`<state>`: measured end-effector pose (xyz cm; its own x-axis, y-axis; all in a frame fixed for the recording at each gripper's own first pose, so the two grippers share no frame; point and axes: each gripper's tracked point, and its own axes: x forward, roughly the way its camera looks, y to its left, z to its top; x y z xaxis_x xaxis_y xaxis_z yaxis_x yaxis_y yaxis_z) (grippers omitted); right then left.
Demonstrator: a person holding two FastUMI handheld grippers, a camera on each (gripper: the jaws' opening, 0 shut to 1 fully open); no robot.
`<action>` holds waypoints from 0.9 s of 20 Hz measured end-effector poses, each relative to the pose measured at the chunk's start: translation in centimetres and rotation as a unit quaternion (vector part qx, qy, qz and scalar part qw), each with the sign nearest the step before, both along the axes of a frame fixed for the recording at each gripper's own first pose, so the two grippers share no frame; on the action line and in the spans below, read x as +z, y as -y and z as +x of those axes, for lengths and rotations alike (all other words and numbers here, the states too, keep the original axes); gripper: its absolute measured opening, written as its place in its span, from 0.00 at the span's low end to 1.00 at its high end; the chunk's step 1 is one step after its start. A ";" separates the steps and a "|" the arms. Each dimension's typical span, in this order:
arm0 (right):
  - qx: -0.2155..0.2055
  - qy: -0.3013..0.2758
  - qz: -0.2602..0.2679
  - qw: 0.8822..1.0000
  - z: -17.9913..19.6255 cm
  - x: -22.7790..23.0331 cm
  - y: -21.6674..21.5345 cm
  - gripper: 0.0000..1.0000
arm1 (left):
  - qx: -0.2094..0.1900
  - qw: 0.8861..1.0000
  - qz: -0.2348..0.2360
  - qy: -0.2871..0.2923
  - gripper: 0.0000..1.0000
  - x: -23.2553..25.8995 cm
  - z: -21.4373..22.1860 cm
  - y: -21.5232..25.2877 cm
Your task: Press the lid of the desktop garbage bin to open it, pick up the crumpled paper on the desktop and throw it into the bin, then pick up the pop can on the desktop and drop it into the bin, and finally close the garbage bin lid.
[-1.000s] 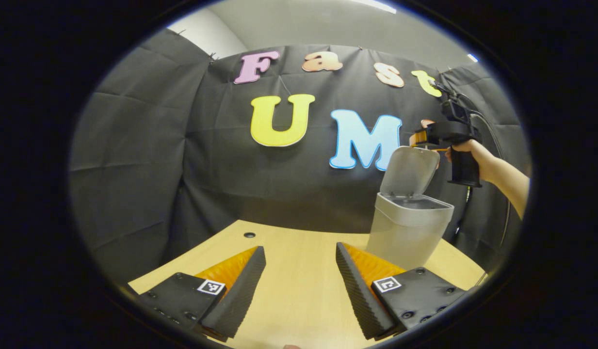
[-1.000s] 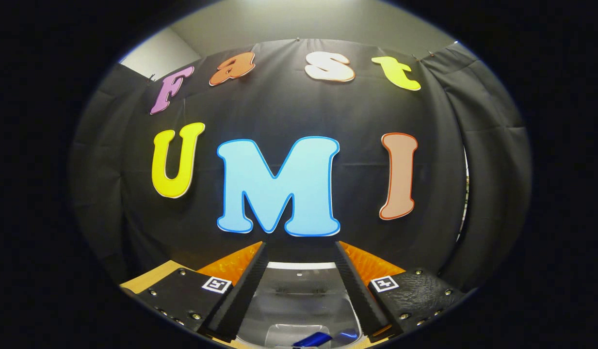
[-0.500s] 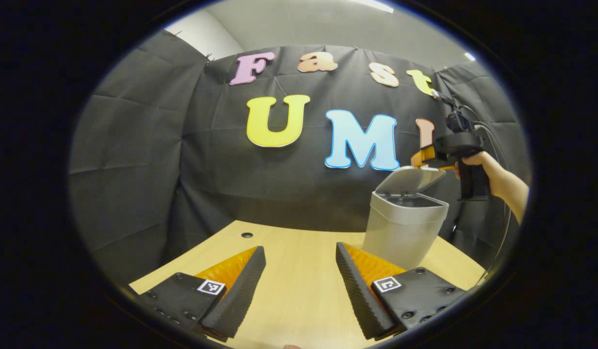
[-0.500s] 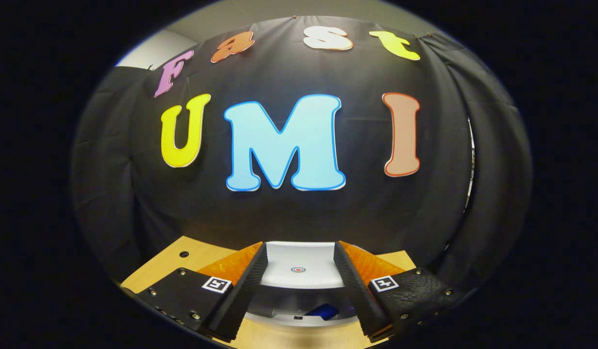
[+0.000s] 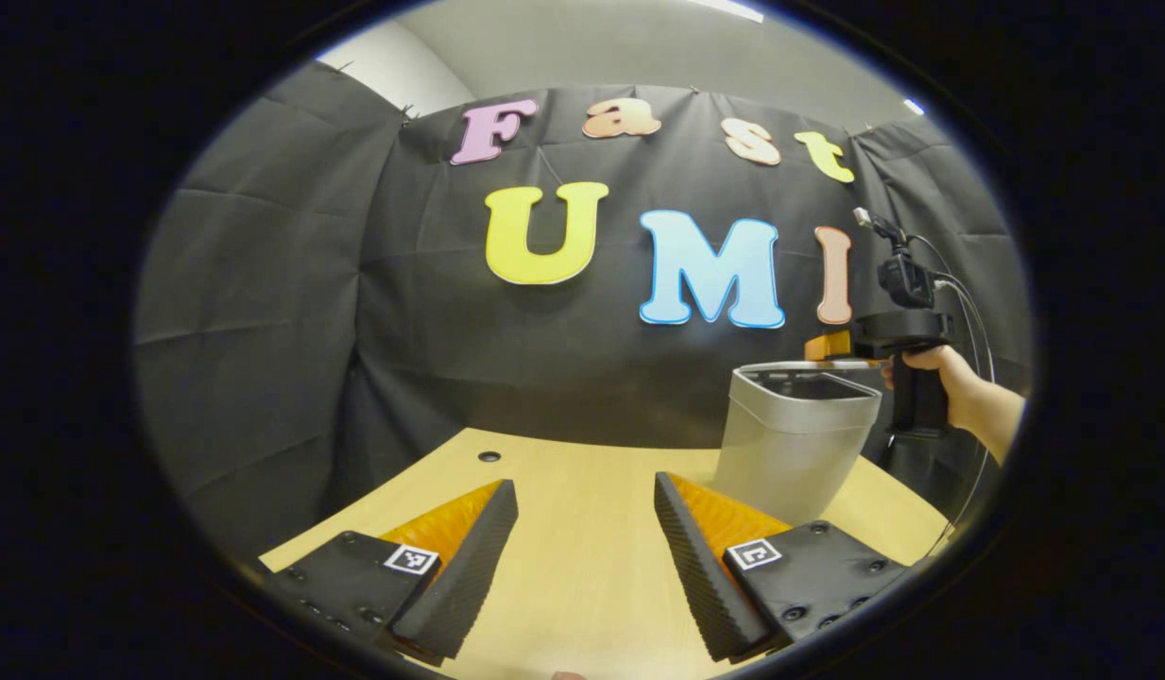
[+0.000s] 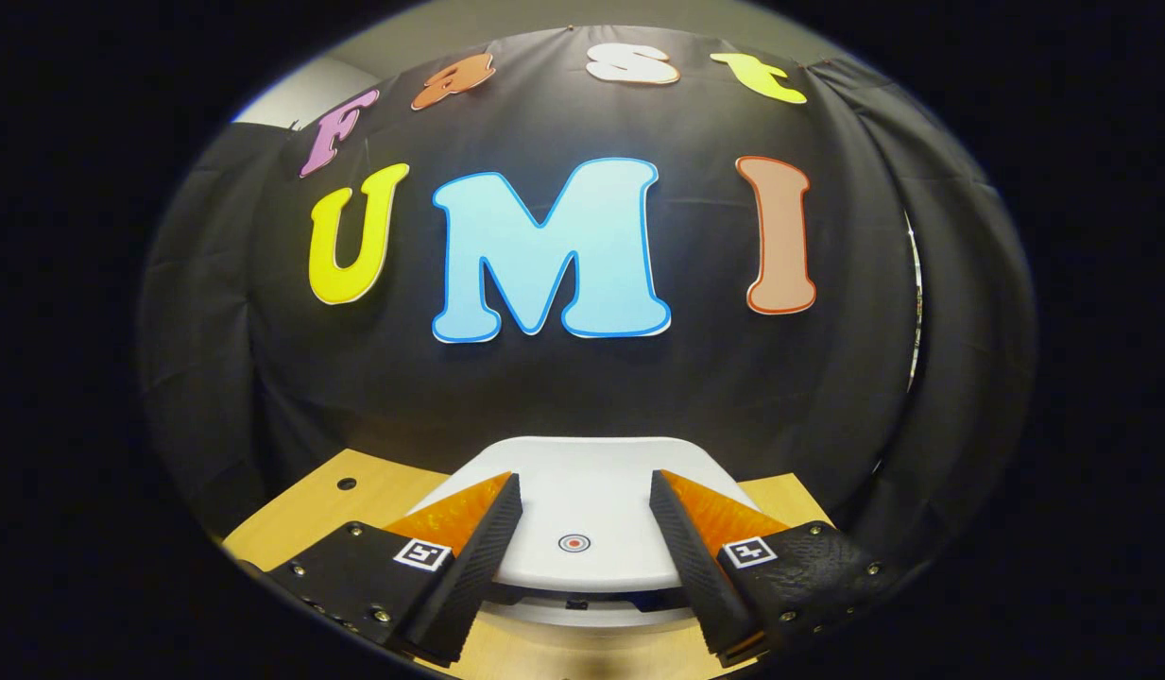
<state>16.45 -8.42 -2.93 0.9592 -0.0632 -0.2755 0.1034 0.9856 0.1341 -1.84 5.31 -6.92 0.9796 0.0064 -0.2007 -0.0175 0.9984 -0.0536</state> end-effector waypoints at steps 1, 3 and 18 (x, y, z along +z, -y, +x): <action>0.000 0.001 -0.001 1.000 0.0 -0.3 0.0 0.89 | -0.001 1.000 -0.001 0.000 0.95 0.0 0.1 0.1; -0.004 0.003 -0.006 1.000 0.0 -1.2 -0.1 0.89 | -0.001 1.000 -0.005 -0.002 0.95 0.0 0.1 0.2; -0.030 0.098 -0.020 0.995 0.8 -2.3 -0.1 0.95 | -0.010 1.000 0.007 -0.011 0.96 -0.6 0.2 1.4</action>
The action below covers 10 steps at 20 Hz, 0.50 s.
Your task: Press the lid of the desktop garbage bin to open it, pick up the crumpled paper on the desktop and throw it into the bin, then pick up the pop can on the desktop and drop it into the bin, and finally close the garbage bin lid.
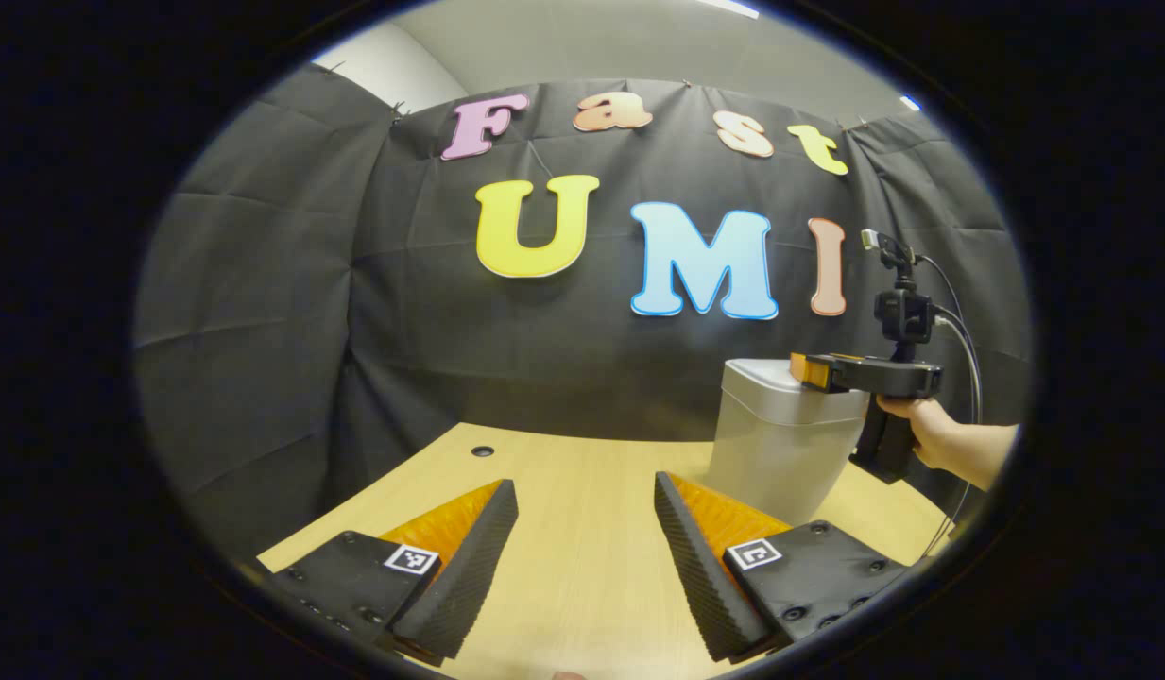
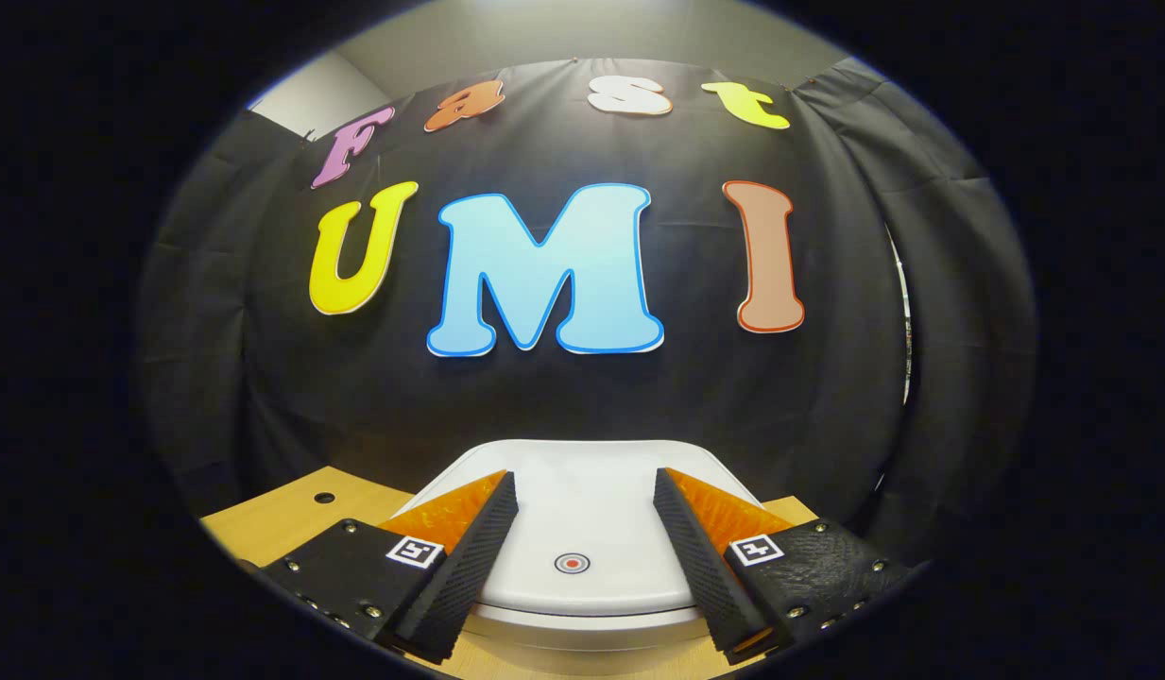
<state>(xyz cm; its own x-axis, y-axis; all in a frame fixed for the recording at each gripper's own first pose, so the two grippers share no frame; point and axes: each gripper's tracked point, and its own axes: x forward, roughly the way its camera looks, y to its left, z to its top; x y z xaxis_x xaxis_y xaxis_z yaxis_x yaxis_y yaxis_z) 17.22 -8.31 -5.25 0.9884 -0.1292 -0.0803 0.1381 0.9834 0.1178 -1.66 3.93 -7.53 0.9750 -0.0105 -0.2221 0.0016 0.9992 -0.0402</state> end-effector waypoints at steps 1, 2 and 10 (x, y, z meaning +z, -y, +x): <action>0.000 0.003 -0.004 1.000 0.0 -0.2 -0.1 0.95 | -0.001 1.000 0.002 -0.001 0.96 0.0 0.0 0.1; -0.001 0.006 -0.005 1.000 0.0 -0.3 -0.1 0.95 | -0.001 1.000 0.003 -0.001 0.96 0.1 0.0 0.2; 0.000 0.009 -0.008 1.000 -0.1 -0.7 -0.1 0.95 | 0.000 1.000 0.007 -0.001 0.95 0.1 0.2 0.4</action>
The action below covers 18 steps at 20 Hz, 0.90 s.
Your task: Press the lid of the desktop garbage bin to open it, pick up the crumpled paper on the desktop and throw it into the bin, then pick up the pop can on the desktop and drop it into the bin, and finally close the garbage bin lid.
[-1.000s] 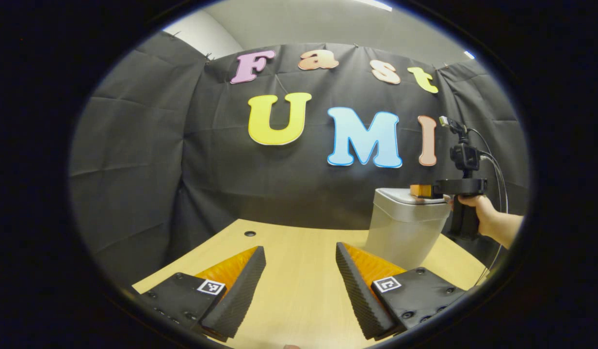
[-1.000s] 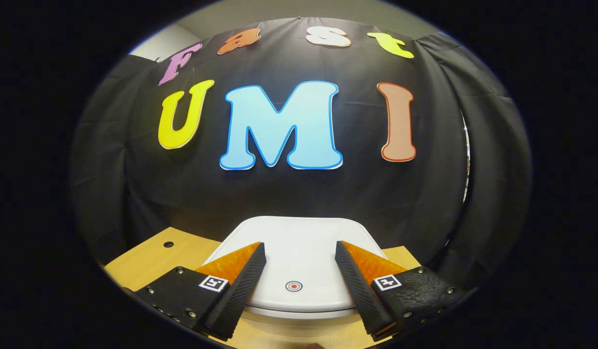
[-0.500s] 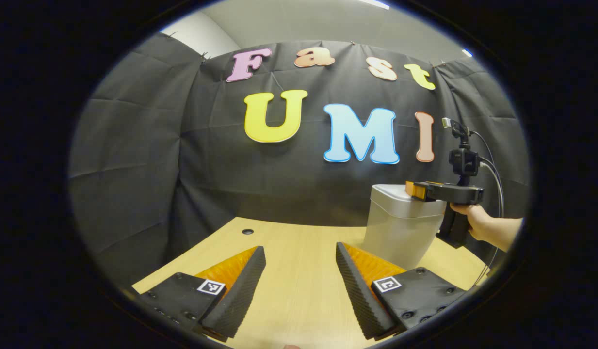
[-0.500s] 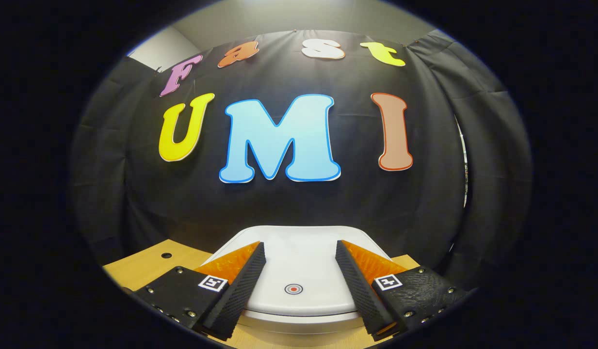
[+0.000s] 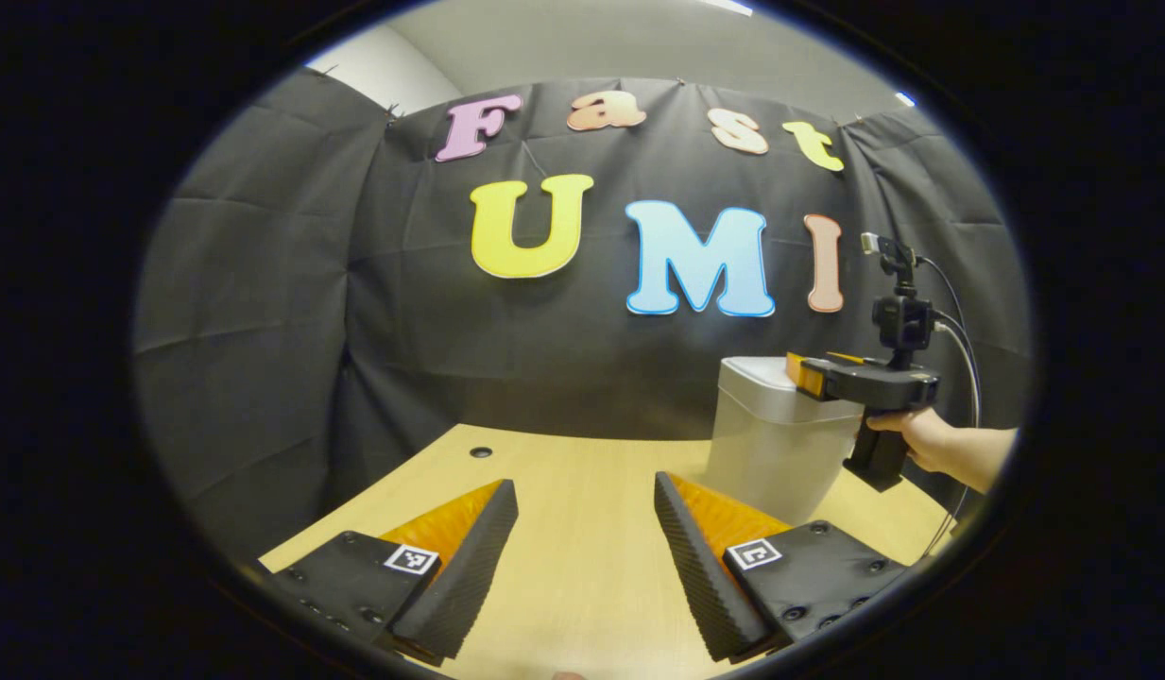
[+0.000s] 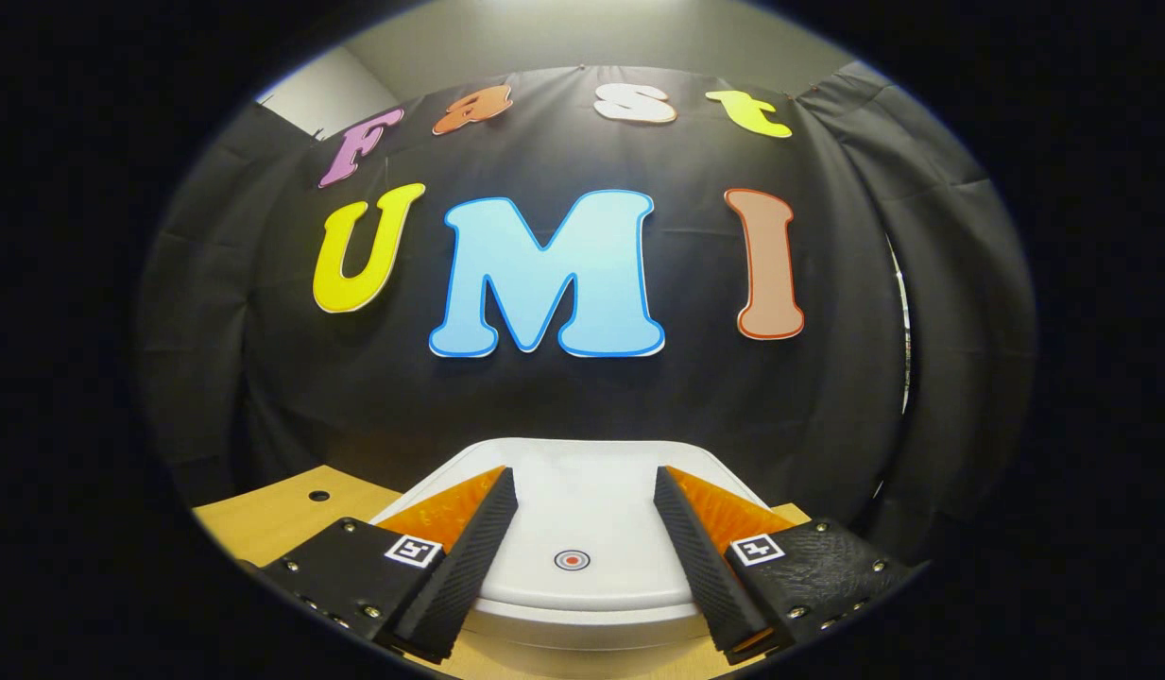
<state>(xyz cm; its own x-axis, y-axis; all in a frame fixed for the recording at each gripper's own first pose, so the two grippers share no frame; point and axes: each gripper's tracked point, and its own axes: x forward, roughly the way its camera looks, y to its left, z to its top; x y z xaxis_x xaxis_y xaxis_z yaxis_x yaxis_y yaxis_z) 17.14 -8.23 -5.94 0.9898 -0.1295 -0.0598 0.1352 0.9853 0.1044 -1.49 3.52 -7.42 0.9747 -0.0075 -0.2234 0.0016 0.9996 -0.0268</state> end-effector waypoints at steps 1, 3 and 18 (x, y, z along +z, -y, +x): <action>0.000 -0.001 0.001 1.000 0.0 0.0 0.1 0.95 | 0.000 1.000 0.000 0.000 0.95 0.1 0.0 0.1; 0.000 0.000 0.000 1.000 0.0 -0.1 0.0 0.95 | -0.001 1.000 -0.005 -0.002 0.95 0.1 -0.1 0.5; 0.001 -0.011 0.003 1.000 0.0 0.2 0.1 0.95 | 0.013 0.999 -0.017 0.024 0.95 2.5 -2.8 5.1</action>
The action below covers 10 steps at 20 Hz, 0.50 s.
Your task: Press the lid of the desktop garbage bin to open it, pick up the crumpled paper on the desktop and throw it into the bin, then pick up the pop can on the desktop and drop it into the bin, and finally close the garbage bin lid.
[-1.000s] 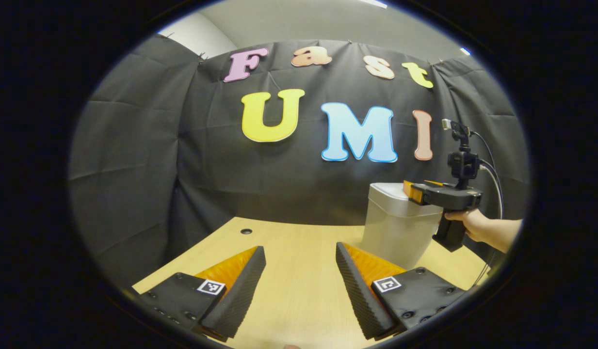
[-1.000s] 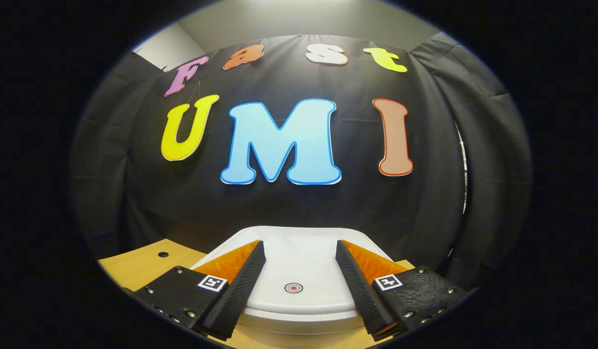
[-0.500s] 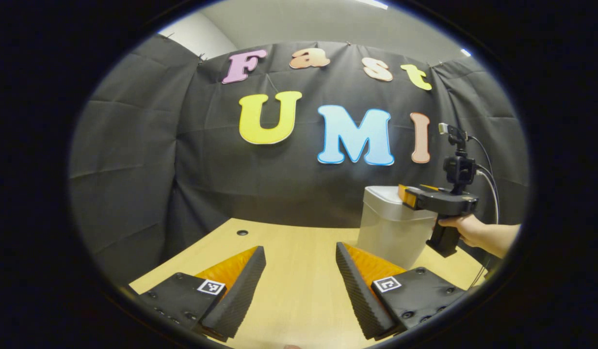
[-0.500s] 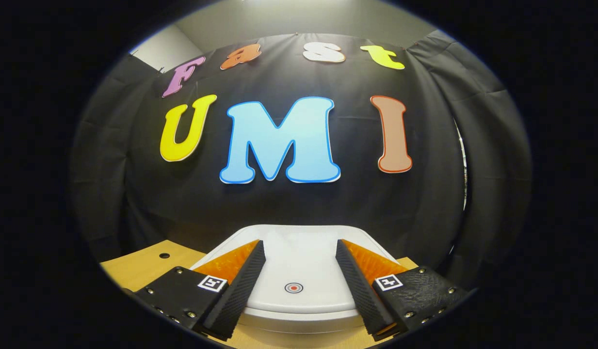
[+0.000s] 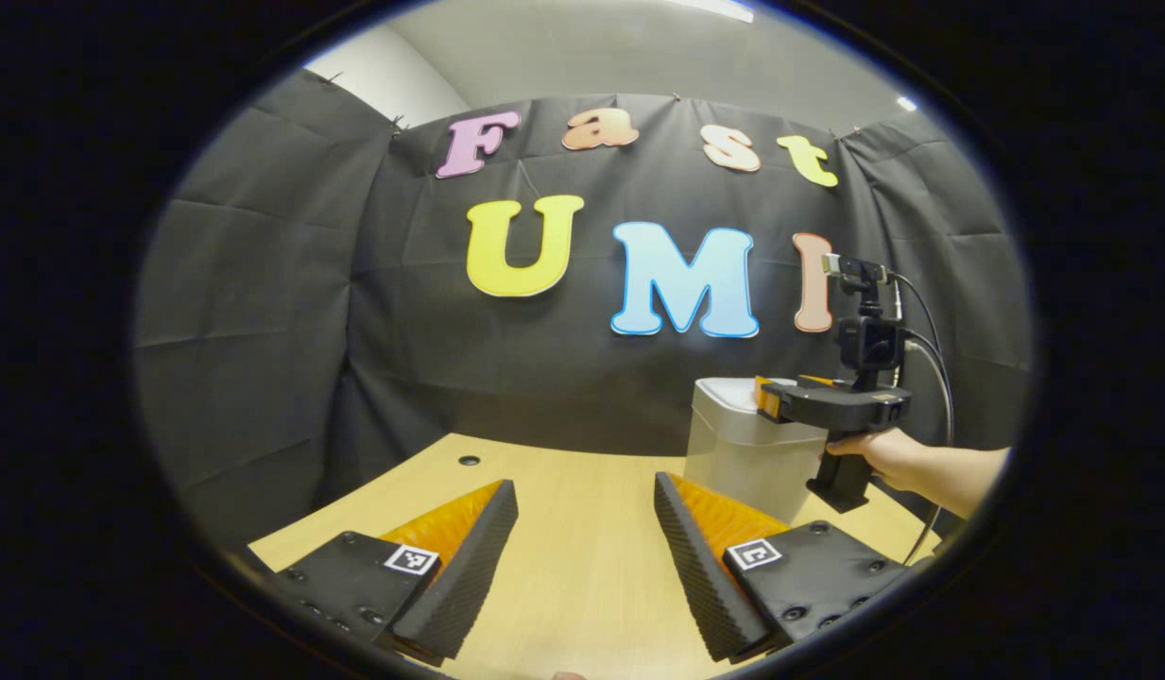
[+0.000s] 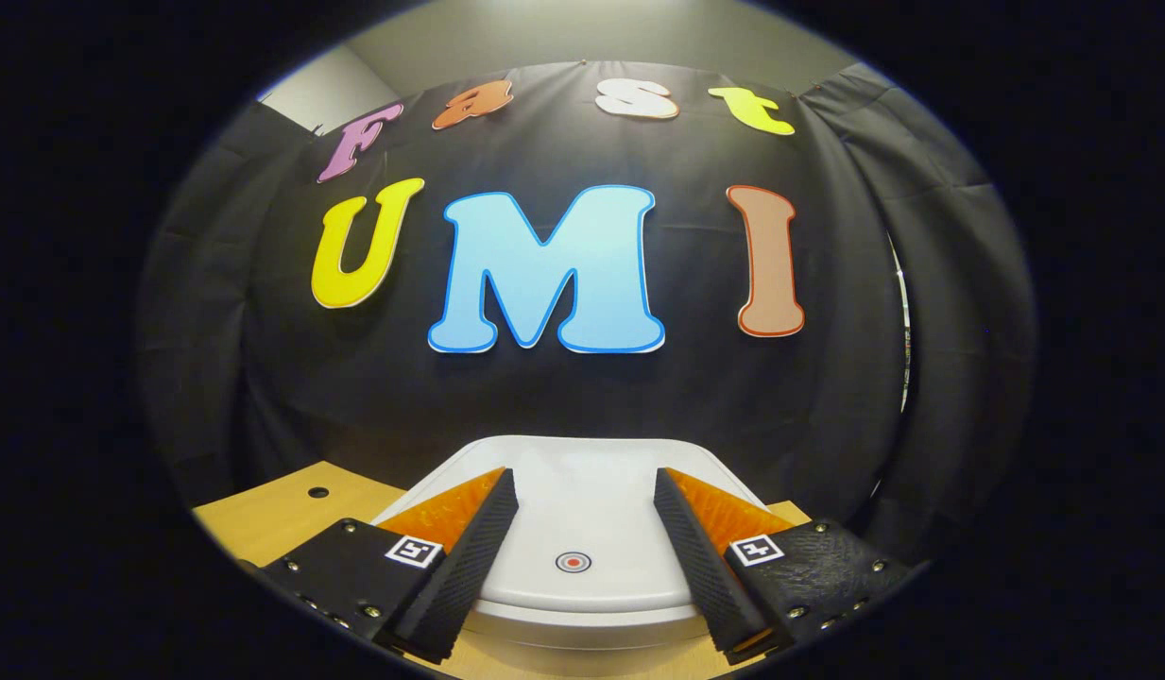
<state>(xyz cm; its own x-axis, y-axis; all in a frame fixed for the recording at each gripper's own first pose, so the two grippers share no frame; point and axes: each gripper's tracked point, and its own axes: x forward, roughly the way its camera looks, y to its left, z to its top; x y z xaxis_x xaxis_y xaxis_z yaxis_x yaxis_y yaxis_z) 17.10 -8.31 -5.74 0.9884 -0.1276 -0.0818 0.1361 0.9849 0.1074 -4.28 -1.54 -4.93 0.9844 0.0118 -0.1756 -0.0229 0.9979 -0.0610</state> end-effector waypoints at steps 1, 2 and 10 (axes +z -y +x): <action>0.003 0.002 0.004 1.000 -0.4 0.0 -0.1 0.95 | 0.004 1.000 0.001 0.000 0.95 0.0 -0.2 0.1; 0.007 0.001 0.005 1.000 -0.8 0.0 -0.2 0.95 | 0.006 1.000 0.005 -0.001 0.95 -0.1 -0.3 0.3; 0.022 -0.038 0.016 0.999 -8.1 1.2 -1.0 0.94 | -0.022 1.000 0.019 0.004 0.96 0.2 1.7 1.5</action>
<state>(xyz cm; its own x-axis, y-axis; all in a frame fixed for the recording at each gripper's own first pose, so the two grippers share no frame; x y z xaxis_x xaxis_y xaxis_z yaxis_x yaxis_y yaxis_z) 9.02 -7.35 -4.57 0.9838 -0.0797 -0.1608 0.1012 0.9863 0.1302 -2.57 -3.07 -4.70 0.9856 -0.0261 -0.1672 0.0224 0.9995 -0.0240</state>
